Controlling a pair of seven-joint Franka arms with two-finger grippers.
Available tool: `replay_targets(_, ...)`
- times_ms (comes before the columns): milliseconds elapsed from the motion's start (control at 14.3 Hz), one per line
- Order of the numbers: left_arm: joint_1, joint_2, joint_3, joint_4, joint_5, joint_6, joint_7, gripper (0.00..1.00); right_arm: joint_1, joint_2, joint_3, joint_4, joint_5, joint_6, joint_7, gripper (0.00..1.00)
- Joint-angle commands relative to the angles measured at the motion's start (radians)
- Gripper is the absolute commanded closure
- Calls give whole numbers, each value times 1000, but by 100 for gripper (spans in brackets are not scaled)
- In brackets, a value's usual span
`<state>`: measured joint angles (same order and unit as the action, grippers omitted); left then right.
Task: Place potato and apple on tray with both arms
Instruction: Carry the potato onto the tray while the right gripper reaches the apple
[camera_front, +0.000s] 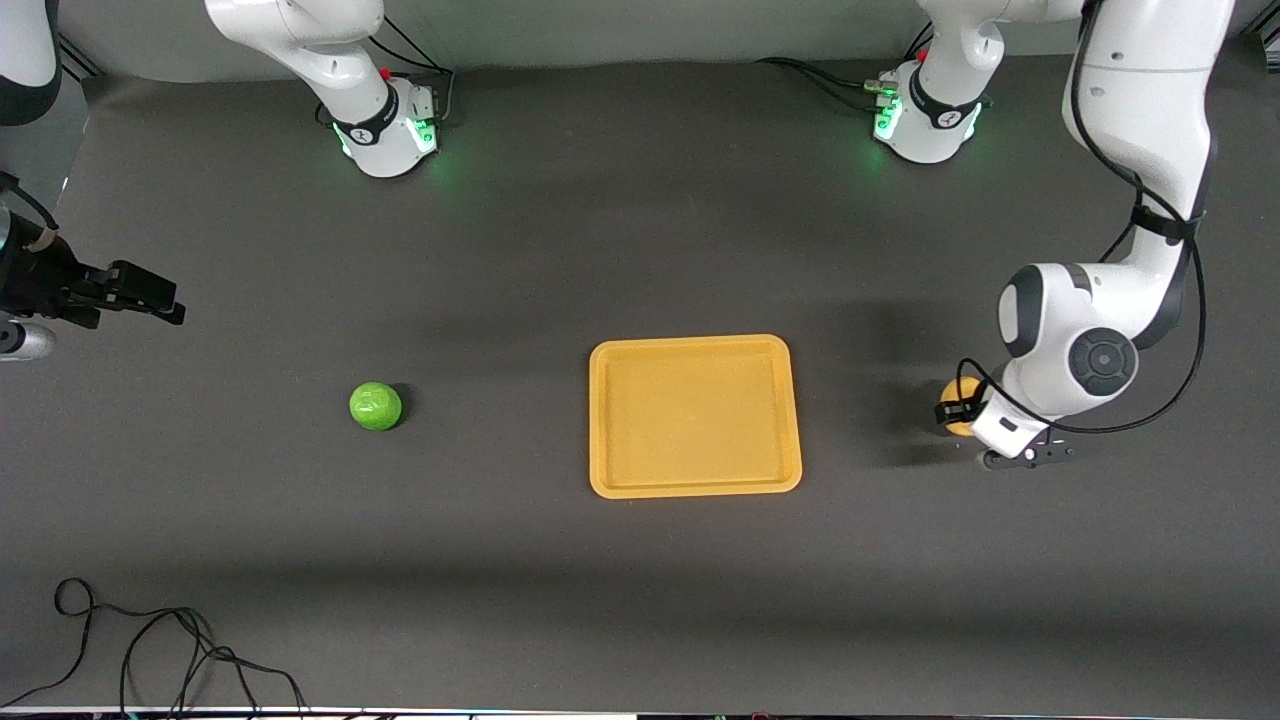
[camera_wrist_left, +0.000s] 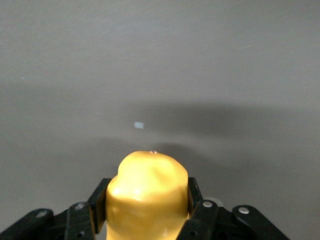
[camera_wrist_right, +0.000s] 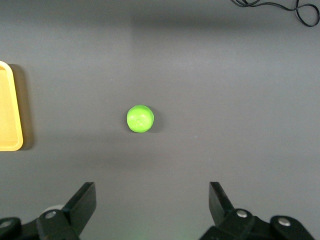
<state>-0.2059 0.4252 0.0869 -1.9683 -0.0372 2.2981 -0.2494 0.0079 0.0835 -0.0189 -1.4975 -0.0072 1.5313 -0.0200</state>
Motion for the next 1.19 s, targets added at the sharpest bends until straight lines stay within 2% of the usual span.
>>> replay_targets(0,-139,-39,16,133,-10,-164,-216,73,4,19,1,5,-4,-13,-32,4)
replay_targets(210,-271,-29,14,166,-12,-151,-393,72,46,19,1,-78,-1,42,-31,8)
replay_targets(490,-395,30,14,166,-12,-59,-559,71,56,19,1,-301,6,296,-23,8)
replay_targets(701,-451,119,14,166,-9,47,-632,69,61,27,-3,-455,32,507,-21,8)
replay_targets(841,-464,154,16,166,-4,84,-656,67,60,82,-6,-481,35,584,-21,8)
replay_targets(911,-464,162,16,167,0,93,-657,62,60,102,-6,-492,35,616,-18,8)
replay_targets(981,-464,168,16,167,2,95,-657,53,60,107,-6,-527,45,669,-17,8)
replay_targets(1121,-468,170,16,167,3,95,-659,0,64,136,-6,-587,61,775,-18,8)
